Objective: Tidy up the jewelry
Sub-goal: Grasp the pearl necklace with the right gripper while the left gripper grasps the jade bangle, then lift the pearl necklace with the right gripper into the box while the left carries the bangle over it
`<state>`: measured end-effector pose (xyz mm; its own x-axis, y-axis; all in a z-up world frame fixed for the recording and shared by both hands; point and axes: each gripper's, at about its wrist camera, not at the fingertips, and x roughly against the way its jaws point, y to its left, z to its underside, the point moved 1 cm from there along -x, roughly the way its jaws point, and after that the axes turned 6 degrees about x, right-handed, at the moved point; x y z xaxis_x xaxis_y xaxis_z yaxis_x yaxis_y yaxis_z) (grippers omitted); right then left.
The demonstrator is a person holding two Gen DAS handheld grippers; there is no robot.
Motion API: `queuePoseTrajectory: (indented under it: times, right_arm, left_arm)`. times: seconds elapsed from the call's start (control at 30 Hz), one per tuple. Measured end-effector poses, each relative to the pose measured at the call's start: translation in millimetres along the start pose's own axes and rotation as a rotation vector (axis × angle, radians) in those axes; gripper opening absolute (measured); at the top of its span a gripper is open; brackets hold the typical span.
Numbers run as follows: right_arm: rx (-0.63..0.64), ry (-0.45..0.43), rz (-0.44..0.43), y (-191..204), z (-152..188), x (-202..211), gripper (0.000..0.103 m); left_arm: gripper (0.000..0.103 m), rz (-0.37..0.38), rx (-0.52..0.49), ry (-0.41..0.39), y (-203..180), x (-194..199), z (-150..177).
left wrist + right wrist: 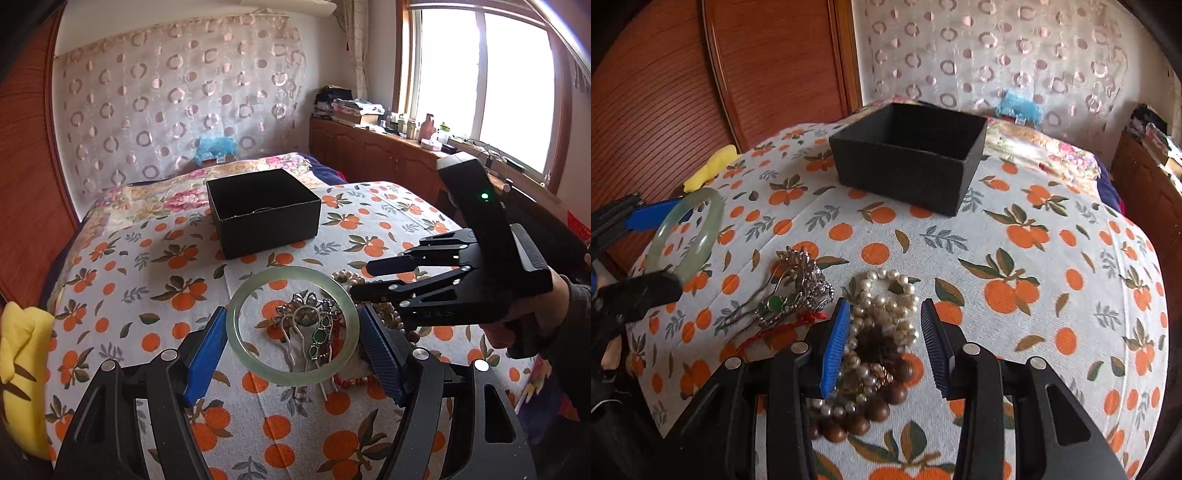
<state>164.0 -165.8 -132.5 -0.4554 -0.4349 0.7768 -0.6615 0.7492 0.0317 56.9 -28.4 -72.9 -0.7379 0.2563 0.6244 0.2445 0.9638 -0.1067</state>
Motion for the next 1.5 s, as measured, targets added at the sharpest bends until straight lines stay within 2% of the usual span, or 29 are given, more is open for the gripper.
queuePoseTrajectory:
  times: [0.2,0.33,0.4,0.57,0.97,1.5]
  right_arm:
    - [-0.04,0.031,-0.022,-4.4,-5.4,-12.2,0.042]
    - [-0.034,0.038,-0.019,-3.0,-5.7,-15.2,0.025]
    - [-0.025,0.035,-0.011,-1.5,-6.2,-13.4,0.023]
    - [-0.013,-0.035,0.023,0.3,-10.0,9.6,0.022]
    - [0.035,-0.186,0.026,7.5,-33.0,78.4,0.022]
    - [0.076,-0.289,0.057,6.5,-60.5,126.6,0.019]
  left_arm:
    - [0.069,-0.001,0.006,-0.005,0.7,1.2,0.9]
    - [0.069,0.0,0.014,-0.009,2.1,1.5,2.4]
    - [0.069,0.001,0.018,-0.008,2.9,1.9,3.0]
    - [0.069,0.001,0.02,-0.011,4.0,2.9,2.8]
    - [0.069,-0.002,0.033,-0.031,6.6,7.3,3.0]
    - [0.069,-0.009,0.043,-0.088,10.2,17.7,-16.6]
